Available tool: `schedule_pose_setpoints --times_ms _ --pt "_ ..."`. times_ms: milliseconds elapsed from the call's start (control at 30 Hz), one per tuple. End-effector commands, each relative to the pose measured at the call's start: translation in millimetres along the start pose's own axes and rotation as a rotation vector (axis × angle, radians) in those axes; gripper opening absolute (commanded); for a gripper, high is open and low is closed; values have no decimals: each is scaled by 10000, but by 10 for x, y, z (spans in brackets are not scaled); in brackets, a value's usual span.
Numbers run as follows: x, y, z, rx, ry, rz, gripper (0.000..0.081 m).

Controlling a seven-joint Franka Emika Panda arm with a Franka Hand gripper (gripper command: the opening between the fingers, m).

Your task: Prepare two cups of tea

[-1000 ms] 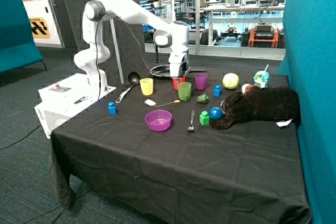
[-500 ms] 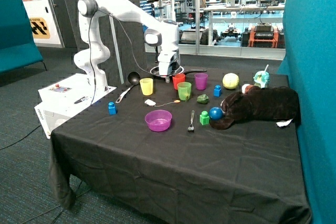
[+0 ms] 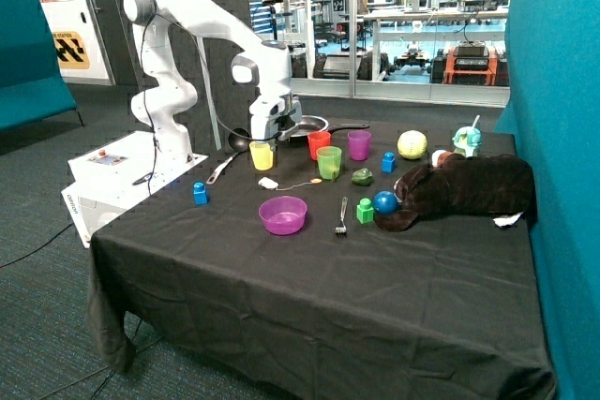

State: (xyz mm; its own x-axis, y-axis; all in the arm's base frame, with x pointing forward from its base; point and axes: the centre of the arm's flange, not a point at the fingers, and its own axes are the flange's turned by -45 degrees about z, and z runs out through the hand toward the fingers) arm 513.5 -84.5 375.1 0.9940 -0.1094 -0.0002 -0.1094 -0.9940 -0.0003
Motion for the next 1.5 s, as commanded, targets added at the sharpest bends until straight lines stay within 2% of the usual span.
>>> schedule_pose_setpoints --times_ms 0,533,1467 --pt "-202 341 98 -3 2 1062 525" --pt "-209 549 359 -3 2 1366 583" --pt "-235 555 770 -3 2 1259 562"
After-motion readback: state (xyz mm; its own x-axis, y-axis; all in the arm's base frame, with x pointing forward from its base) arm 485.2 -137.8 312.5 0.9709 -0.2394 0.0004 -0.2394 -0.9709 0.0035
